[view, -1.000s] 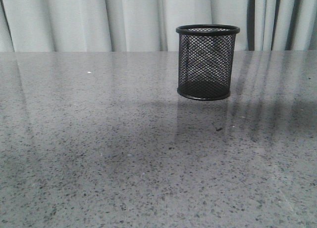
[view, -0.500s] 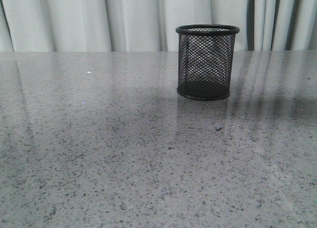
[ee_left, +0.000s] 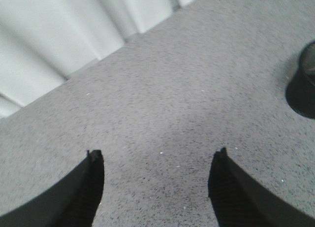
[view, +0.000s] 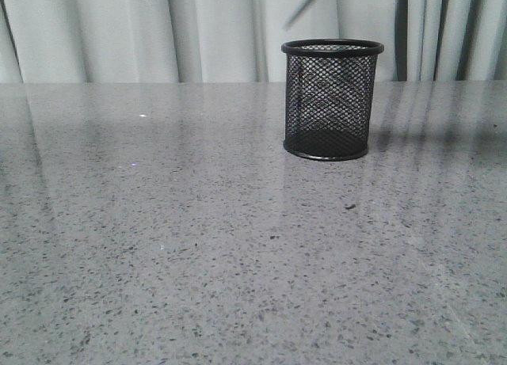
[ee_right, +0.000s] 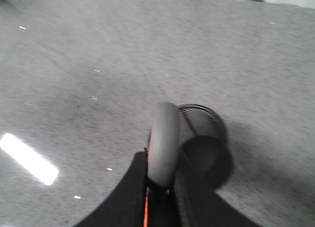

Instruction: Put scissors into bucket

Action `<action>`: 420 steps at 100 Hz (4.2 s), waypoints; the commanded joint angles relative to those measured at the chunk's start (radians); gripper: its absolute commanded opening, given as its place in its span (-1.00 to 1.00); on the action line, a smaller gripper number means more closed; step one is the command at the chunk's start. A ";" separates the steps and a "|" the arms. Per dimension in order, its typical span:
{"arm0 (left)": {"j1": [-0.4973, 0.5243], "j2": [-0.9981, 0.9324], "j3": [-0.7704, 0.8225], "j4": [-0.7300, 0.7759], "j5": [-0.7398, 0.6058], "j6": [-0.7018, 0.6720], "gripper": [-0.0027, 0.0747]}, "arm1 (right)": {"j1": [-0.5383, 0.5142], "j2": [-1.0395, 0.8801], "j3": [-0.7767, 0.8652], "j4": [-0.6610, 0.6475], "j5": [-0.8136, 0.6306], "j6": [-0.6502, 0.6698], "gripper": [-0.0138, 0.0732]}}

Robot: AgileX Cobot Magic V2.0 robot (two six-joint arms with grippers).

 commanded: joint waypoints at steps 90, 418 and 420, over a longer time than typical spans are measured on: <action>0.128 -0.079 -0.032 -0.081 -0.051 0.005 0.15 | 0.065 0.164 -0.058 -0.106 -0.046 0.008 -0.51; 0.216 -1.290 1.720 -0.018 -1.249 -0.185 -0.98 | 0.009 -0.934 1.096 -0.120 -0.927 0.006 -0.84; 0.221 -1.307 1.732 -0.018 -1.246 -0.185 -0.98 | 0.009 -0.934 1.096 -0.120 -0.927 0.006 -0.84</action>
